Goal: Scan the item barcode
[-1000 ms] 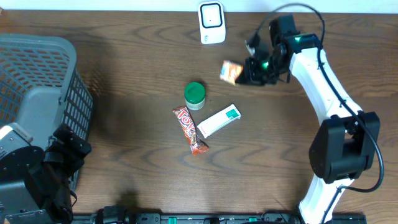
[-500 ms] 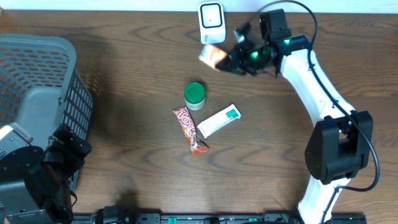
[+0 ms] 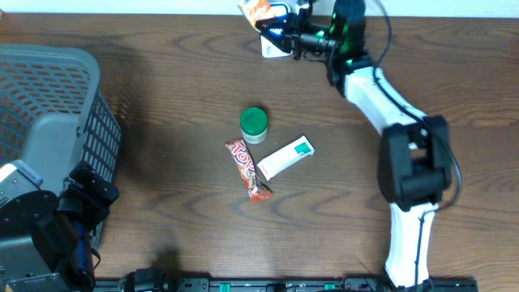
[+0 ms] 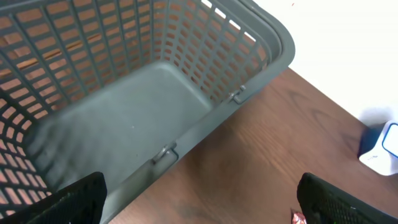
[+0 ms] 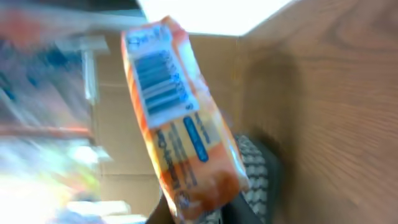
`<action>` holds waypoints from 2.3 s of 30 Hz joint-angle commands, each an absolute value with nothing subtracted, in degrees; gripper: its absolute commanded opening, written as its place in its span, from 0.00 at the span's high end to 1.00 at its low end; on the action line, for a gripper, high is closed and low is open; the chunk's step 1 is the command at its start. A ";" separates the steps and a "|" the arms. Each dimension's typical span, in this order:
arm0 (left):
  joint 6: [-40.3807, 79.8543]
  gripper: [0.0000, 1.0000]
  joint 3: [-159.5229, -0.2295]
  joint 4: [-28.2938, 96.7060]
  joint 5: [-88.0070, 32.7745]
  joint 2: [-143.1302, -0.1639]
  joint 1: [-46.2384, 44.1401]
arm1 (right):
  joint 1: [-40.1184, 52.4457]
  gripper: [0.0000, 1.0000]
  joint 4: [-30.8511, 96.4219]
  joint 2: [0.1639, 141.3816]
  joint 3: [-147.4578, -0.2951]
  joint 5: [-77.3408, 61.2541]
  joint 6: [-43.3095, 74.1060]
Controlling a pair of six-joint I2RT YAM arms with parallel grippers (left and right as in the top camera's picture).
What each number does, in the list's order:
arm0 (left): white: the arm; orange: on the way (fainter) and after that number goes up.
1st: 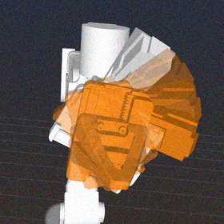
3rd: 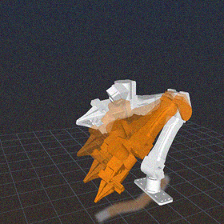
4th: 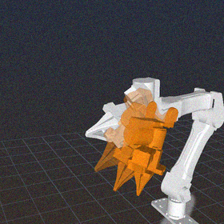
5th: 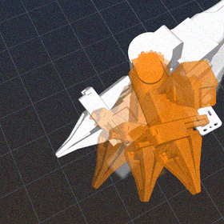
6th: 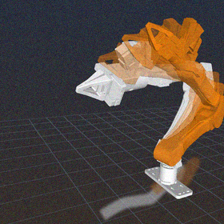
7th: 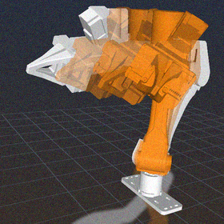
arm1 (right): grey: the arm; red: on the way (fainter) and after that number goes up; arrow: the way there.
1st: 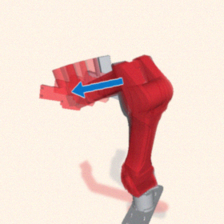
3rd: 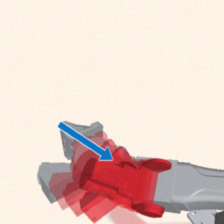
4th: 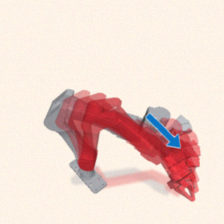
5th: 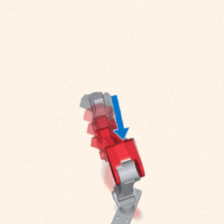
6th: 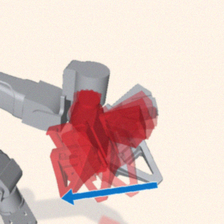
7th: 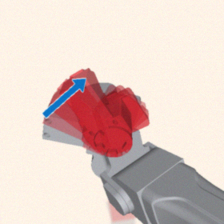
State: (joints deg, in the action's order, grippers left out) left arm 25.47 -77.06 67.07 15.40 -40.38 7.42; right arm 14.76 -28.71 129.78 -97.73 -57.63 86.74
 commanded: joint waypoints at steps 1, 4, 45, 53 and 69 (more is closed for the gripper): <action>25.19 0.02 -77.08 67.11 16.16 -40.34 7.70 | 13.82 0.99 -36.58 135.74 -97.58 -57.36 116.84; 25.19 0.02 -77.08 67.11 16.16 -40.34 7.70 | 13.15 0.99 -39.77 138.69 -97.91 -54.19 117.54; 25.19 0.02 -77.08 67.11 16.14 -40.36 7.70 | 18.74 0.99 -44.97 147.30 -100.09 -22.50 117.40; 25.19 0.02 -77.08 67.11 16.16 -40.34 7.70 | 18.76 0.99 -49.84 152.83 -107.28 -25.63 117.40; 25.19 0.02 -77.08 67.11 16.16 -40.34 7.70 | 18.52 0.99 -66.24 152.46 -107.31 -29.50 117.40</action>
State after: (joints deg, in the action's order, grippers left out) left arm 25.47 -77.06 67.09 15.38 -40.38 7.42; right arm 18.57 -66.65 152.79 -106.24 -26.87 117.23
